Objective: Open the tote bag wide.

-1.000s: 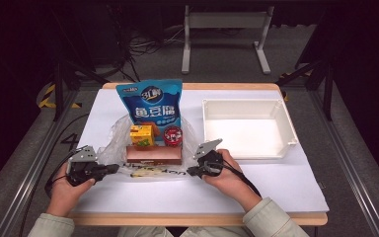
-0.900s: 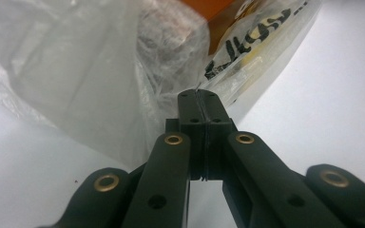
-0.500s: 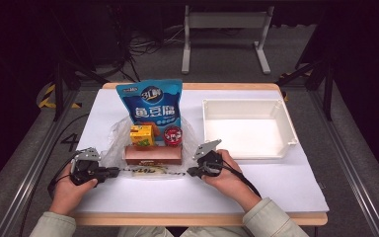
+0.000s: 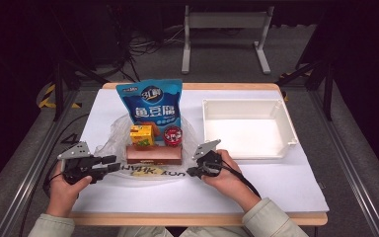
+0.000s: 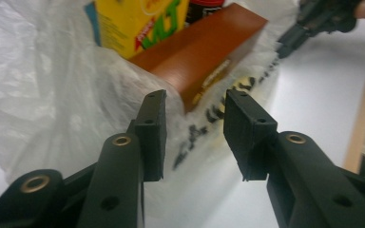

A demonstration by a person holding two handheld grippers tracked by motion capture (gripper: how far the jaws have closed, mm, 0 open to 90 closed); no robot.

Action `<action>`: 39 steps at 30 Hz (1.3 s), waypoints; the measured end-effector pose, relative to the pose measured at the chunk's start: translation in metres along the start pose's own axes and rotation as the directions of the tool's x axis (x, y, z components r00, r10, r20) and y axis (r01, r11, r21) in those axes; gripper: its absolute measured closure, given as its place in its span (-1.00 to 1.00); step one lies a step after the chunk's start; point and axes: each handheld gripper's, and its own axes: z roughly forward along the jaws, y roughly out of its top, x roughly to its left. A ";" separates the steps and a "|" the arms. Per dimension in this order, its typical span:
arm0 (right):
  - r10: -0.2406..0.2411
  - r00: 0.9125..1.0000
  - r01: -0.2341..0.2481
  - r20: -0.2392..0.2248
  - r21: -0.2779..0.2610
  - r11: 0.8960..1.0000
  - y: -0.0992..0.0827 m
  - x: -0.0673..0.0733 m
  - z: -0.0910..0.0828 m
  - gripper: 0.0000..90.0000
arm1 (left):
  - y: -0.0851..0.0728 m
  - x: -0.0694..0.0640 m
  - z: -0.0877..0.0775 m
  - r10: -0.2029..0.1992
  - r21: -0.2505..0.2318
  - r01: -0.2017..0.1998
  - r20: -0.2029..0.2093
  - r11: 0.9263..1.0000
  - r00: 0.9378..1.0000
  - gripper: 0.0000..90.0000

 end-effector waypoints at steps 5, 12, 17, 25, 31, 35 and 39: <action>-0.001 1.000 0.001 0.000 -0.001 1.000 0.000 0.000 0.000 1.00 | 0.004 0.004 0.009 -0.041 -0.015 0.040 -0.041 0.999 0.998 0.07; -0.003 1.000 0.003 0.000 -0.002 1.000 0.000 0.000 0.001 1.00 | 0.008 0.010 0.020 -0.062 -0.018 0.061 -0.080 0.998 0.995 -0.04; -0.005 1.000 0.005 0.001 -0.002 1.000 0.000 0.000 0.001 1.00 | 0.007 0.011 0.027 -0.081 -0.006 0.081 -0.090 0.997 0.993 0.03; -0.004 1.000 0.004 0.004 -0.003 1.000 0.000 0.000 0.001 1.00 | 0.007 0.010 0.024 -0.071 -0.010 0.070 -0.111 0.997 0.991 0.74; -0.002 1.000 0.002 0.005 -0.002 1.000 0.000 0.000 0.001 1.00 | 0.006 0.009 0.019 -0.063 -0.010 0.062 -0.132 0.998 0.989 0.99; -0.005 1.000 0.005 0.005 -0.001 1.000 0.000 0.001 0.001 1.00 | 0.003 0.008 0.012 -0.061 -0.002 0.061 -0.156 0.998 0.986 1.00; -0.006 1.000 0.006 0.007 0.004 1.000 -0.001 0.000 0.000 1.00 | -0.003 0.011 0.007 -0.063 0.026 0.069 -0.191 0.997 0.980 1.00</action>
